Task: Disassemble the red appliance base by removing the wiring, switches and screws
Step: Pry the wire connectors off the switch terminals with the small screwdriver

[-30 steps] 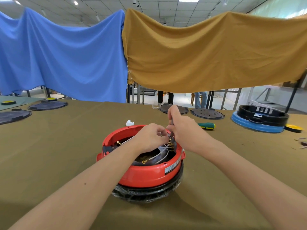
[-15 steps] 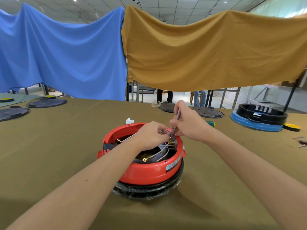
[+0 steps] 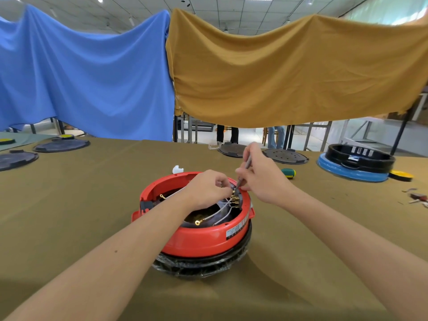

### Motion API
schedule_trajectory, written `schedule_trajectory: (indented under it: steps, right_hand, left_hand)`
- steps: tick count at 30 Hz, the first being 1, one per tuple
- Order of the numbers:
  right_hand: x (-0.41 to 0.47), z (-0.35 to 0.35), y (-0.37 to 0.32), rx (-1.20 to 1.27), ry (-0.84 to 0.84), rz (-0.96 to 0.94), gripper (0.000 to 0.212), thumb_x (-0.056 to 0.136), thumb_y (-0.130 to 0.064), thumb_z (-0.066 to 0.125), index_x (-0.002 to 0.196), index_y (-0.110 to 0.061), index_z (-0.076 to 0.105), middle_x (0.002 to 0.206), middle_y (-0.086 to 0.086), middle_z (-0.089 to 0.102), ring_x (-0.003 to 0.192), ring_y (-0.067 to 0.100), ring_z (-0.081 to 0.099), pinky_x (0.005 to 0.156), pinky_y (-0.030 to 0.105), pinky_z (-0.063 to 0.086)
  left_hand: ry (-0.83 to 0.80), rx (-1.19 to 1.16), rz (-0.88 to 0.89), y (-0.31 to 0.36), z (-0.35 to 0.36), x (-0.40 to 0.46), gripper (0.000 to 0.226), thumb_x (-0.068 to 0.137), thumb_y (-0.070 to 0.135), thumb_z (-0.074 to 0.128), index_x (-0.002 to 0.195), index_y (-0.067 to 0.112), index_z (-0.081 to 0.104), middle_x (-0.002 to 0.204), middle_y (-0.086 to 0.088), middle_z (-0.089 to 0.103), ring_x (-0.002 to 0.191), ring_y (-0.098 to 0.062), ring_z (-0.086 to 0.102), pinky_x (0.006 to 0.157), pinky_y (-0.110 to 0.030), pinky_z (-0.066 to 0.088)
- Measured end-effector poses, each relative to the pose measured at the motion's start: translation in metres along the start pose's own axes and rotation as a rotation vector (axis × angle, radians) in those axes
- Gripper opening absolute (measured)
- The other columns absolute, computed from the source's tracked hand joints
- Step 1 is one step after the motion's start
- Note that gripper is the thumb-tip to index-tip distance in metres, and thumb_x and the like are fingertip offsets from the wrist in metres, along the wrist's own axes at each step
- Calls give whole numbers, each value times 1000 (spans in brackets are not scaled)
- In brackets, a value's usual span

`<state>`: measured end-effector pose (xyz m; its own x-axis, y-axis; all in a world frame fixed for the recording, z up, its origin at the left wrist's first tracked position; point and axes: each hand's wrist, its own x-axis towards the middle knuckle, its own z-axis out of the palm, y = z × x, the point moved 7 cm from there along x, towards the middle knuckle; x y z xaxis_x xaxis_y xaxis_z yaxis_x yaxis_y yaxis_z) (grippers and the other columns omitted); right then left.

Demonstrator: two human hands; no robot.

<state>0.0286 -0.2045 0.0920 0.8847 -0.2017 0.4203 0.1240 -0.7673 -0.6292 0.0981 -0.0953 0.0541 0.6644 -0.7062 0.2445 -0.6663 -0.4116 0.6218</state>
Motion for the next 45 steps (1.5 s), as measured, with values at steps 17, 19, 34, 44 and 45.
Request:
schedule_trajectory:
  steps: [17,19,34,44,45]
  right_hand:
    - [6,10,-18,-209,-43,-114,28,97,-2,50,93,-24,34,82,8,63,73,26,64,63,42,55]
    - [6,7,-12,-127,-18,-57,29,99,-3,50,90,-25,34,84,9,63,76,27,67,62,40,60]
    - [-11,22,-18,-358,-2,-245,41,95,1,49,88,-29,22,65,-8,51,56,12,52,46,28,37]
    - [4,7,-11,-151,-21,-68,24,100,-7,51,94,-23,33,84,10,63,79,30,66,71,52,58]
    - [6,5,-9,-116,-21,-41,25,100,-7,51,93,-23,33,87,12,63,80,31,67,71,51,59]
  left_hand:
    - [-13,-38,-25,-1,-1,-3,15,89,23,63,75,20,64,55,15,48,89,-4,56,55,-19,32]
    - [-17,-33,-14,0,0,-3,15,89,24,63,75,21,64,55,15,46,92,-1,51,54,-19,31]
    - [-18,-46,-16,0,-1,-4,12,91,24,62,80,20,66,59,6,53,65,0,57,55,-20,31]
    - [-13,-24,-7,0,-1,-3,16,89,23,63,74,21,63,54,15,46,86,2,55,54,-19,30]
    - [-14,-17,-3,0,-1,-2,16,89,23,63,74,22,62,54,14,45,76,0,57,54,-20,30]
